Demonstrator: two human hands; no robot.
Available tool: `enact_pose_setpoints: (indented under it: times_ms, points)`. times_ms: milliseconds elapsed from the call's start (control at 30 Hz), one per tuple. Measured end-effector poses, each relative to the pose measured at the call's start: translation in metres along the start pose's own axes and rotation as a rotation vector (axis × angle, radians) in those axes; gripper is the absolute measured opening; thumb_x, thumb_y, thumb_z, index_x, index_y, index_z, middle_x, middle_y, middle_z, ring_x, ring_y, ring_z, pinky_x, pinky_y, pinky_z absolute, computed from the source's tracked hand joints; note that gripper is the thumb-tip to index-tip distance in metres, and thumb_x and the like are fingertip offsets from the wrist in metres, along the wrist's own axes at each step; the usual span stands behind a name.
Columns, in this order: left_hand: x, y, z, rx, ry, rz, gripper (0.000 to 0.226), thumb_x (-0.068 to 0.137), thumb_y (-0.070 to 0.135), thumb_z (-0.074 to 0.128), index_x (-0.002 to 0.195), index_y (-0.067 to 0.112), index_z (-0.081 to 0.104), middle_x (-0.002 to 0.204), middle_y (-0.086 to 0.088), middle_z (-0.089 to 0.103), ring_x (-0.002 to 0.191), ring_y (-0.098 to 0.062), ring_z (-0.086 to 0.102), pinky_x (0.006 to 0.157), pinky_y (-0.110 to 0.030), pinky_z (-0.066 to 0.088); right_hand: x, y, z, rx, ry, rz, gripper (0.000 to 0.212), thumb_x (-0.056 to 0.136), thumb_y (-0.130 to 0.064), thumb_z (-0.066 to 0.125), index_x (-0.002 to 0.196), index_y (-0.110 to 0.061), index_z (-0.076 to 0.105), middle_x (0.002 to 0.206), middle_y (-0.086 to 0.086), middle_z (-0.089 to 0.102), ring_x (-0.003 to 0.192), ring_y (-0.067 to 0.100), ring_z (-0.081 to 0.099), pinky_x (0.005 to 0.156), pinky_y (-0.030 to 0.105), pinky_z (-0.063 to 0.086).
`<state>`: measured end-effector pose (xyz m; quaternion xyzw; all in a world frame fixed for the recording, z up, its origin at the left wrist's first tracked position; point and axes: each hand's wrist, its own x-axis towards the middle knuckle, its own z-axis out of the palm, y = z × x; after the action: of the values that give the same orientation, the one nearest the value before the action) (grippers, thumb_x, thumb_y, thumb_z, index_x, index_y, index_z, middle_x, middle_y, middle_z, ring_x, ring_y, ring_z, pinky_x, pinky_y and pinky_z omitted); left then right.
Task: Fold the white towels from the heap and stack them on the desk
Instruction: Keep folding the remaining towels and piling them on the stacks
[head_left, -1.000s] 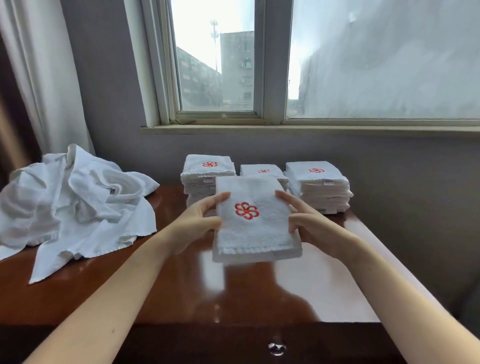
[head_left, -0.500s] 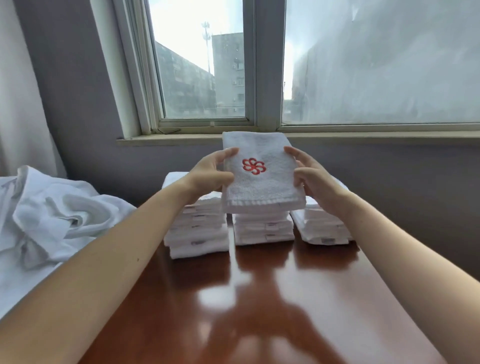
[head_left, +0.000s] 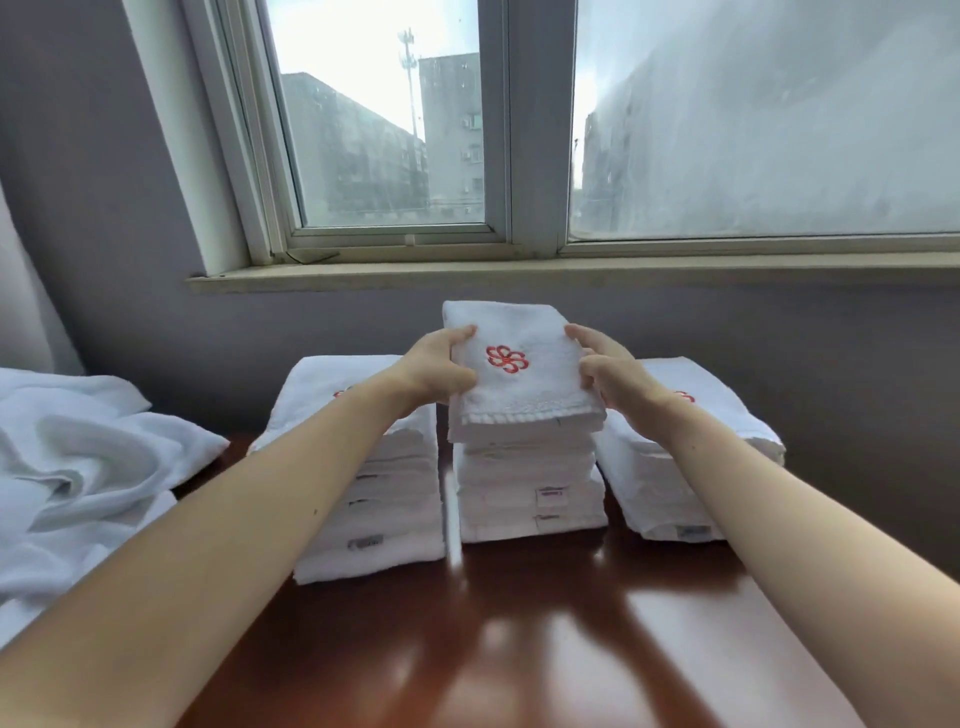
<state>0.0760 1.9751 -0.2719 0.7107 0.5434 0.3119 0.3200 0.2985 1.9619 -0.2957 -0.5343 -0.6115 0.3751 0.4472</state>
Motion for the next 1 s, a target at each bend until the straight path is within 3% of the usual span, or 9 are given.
enact_pose_setpoints:
  times_ms: [100, 167, 233, 267, 300, 433, 567, 700, 1000]
  points:
    - [0.004, -0.005, 0.008, 0.349, -0.021, -0.051, 0.062, 0.086, 0.006, 0.054, 0.145, 0.020, 0.044, 0.144, -0.010, 0.032, 0.116, -0.032, 0.056, 0.097, -0.028, 0.045, 0.005, 0.011, 0.007, -0.188, -0.004, 0.044, 0.051, 0.083, 0.007, 0.034, 0.132, 0.008, 0.049, 0.120, 0.021, 0.060, 0.094, 0.019, 0.059, 0.074, 0.024, 0.050]
    - [0.000, -0.003, 0.012, 0.512, -0.061, -0.059, 0.046, 0.088, 0.013, 0.051, 0.131, 0.026, 0.059, 0.136, -0.002, 0.042, 0.111, -0.027, 0.057, 0.103, -0.034, 0.042, 0.004, 0.011, 0.012, -0.277, -0.016, 0.093, 0.033, 0.084, 0.007, 0.031, 0.105, 0.011, 0.055, 0.108, 0.029, 0.058, 0.103, 0.040, 0.056, 0.079, 0.042, 0.045]
    - [-0.005, 0.001, 0.014, 0.612, -0.066, -0.053, 0.039, 0.089, 0.015, 0.047, 0.118, 0.032, 0.065, 0.122, 0.006, 0.060, 0.102, -0.020, 0.054, 0.105, -0.035, 0.036, 0.001, 0.009, 0.013, -0.329, -0.026, 0.127, 0.025, 0.083, 0.006, 0.029, 0.087, -0.002, 0.053, 0.088, 0.018, 0.051, 0.085, 0.031, 0.048, 0.069, 0.036, 0.033]
    - [-0.006, 0.002, 0.014, 0.636, -0.062, -0.049, 0.036, 0.089, 0.014, 0.044, 0.110, 0.031, 0.068, 0.112, 0.006, 0.065, 0.098, -0.019, 0.052, 0.110, -0.038, 0.031, -0.001, 0.007, 0.013, -0.334, -0.025, 0.141, 0.026, 0.085, 0.005, 0.030, 0.090, 0.002, 0.055, 0.092, 0.017, 0.056, 0.097, 0.012, 0.026, 0.071, 0.034, 0.034]
    - [-0.008, 0.003, 0.014, 0.644, -0.059, -0.040, 0.033, 0.089, 0.012, 0.041, 0.098, 0.028, 0.068, 0.099, 0.004, 0.066, 0.096, -0.020, 0.052, 0.116, -0.044, 0.022, -0.004, 0.005, 0.013, -0.340, -0.012, 0.143, 0.030, 0.087, 0.004, 0.031, 0.100, 0.009, 0.057, 0.104, 0.019, 0.062, 0.127, 0.039, 0.044, 0.077, 0.035, 0.040]
    - [-0.029, 0.006, 0.008, 0.563, -0.060, 0.034, 0.022, 0.094, 0.019, 0.040, 0.095, 0.030, 0.060, 0.096, 0.003, 0.061, 0.102, -0.019, 0.054, 0.119, -0.055, -0.003, -0.026, -0.011, 0.014, -0.501, -0.003, 0.026, 0.038, 0.093, -0.007, 0.039, 0.125, -0.004, 0.060, 0.128, 0.006, 0.060, 0.122, 0.028, 0.053, 0.099, 0.037, 0.042]
    - [-0.071, 0.003, -0.009, 0.512, 0.055, 0.140, 0.042, 0.094, 0.031, 0.050, 0.136, 0.031, 0.053, 0.137, 0.009, 0.056, 0.130, -0.013, 0.045, 0.119, -0.044, 0.015, -0.060, -0.047, 0.030, -0.768, 0.001, -0.242, 0.047, 0.096, -0.025, 0.050, 0.142, -0.024, 0.048, 0.150, -0.004, 0.043, 0.135, 0.016, 0.043, 0.108, 0.041, 0.039]
    - [-0.123, -0.012, -0.040, 0.428, 0.132, 0.172, 0.045, 0.092, 0.033, 0.056, 0.137, 0.031, 0.054, 0.141, 0.010, 0.053, 0.129, -0.008, 0.048, 0.107, -0.030, 0.038, -0.094, -0.084, 0.063, -0.893, -0.078, -0.408, 0.048, 0.095, -0.029, 0.053, 0.142, -0.030, 0.046, 0.147, -0.006, 0.047, 0.132, 0.016, 0.046, 0.105, 0.037, 0.040]
    - [-0.261, -0.096, -0.115, 0.508, 0.256, -0.046, 0.043, 0.091, 0.034, 0.057, 0.134, 0.033, 0.055, 0.137, 0.014, 0.054, 0.119, 0.001, 0.050, 0.098, -0.025, 0.043, -0.145, -0.126, 0.196, -0.822, -0.302, -0.615, 0.050, 0.091, -0.027, 0.052, 0.141, -0.033, 0.047, 0.146, -0.006, 0.049, 0.132, 0.018, 0.047, 0.102, 0.034, 0.042]
